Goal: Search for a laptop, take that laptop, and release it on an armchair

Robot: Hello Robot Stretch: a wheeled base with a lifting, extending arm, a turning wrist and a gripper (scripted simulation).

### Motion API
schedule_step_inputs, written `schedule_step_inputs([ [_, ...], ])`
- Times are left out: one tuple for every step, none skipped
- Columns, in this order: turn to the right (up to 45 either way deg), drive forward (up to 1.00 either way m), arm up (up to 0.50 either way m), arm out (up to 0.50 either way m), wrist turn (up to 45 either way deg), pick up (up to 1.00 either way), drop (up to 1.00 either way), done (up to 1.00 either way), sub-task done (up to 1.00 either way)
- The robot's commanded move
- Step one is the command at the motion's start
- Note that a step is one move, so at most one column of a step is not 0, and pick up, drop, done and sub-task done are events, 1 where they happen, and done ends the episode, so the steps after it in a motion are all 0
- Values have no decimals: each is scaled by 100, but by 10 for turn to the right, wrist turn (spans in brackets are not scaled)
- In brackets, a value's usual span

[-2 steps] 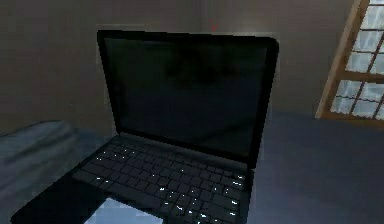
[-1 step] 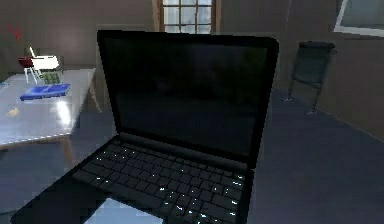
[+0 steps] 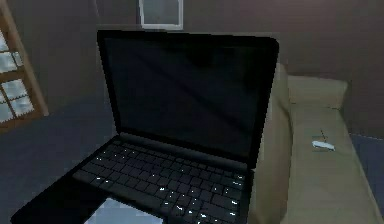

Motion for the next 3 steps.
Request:
schedule_step_inputs([
  [450, 0, 0, 0, 0, 0, 0, 0, 0],
  [240, 0, 0, 0, 0, 0, 0, 0, 0],
  [-450, 0, 0, 0, 0, 0, 0, 0, 0],
])
